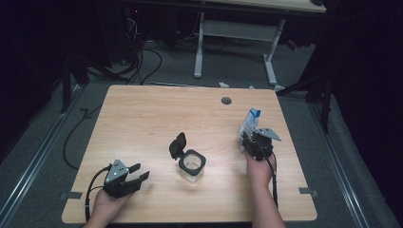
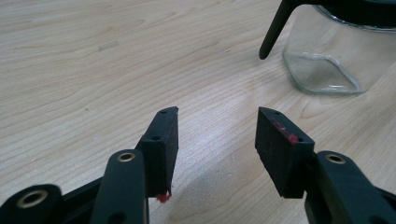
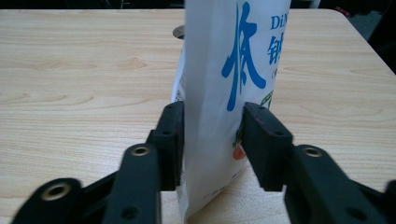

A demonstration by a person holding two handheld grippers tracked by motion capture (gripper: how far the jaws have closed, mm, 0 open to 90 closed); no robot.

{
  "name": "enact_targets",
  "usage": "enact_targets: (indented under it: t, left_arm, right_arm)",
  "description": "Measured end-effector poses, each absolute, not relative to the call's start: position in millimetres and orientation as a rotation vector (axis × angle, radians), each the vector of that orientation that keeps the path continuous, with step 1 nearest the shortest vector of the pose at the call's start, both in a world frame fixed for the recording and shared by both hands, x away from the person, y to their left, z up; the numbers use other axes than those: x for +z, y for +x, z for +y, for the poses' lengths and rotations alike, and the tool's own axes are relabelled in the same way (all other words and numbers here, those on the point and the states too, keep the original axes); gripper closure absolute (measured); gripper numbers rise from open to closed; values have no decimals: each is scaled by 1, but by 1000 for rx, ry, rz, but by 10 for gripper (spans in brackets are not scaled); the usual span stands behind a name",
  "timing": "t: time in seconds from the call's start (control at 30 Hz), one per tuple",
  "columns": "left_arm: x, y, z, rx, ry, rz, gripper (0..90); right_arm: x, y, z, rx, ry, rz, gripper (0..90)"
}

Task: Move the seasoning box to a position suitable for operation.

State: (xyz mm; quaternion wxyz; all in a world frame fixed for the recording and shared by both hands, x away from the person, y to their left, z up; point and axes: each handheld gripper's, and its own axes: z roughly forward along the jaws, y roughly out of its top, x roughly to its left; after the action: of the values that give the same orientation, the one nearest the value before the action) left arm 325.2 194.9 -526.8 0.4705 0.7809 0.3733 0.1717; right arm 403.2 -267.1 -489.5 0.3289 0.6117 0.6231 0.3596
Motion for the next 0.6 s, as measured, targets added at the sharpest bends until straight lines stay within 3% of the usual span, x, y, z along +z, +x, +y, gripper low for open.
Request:
enact_targets:
  t: [0.2, 0.6]
  left_arm:
    - [-527, 325, 195, 418, 1913, 913, 498]
    - [-527, 326, 195, 420, 1916, 912, 498]
  right_arm:
    - [-487, 401, -268, 939, 1579, 1623, 774]
    - [-486, 394, -262, 924, 1515, 1688, 830]
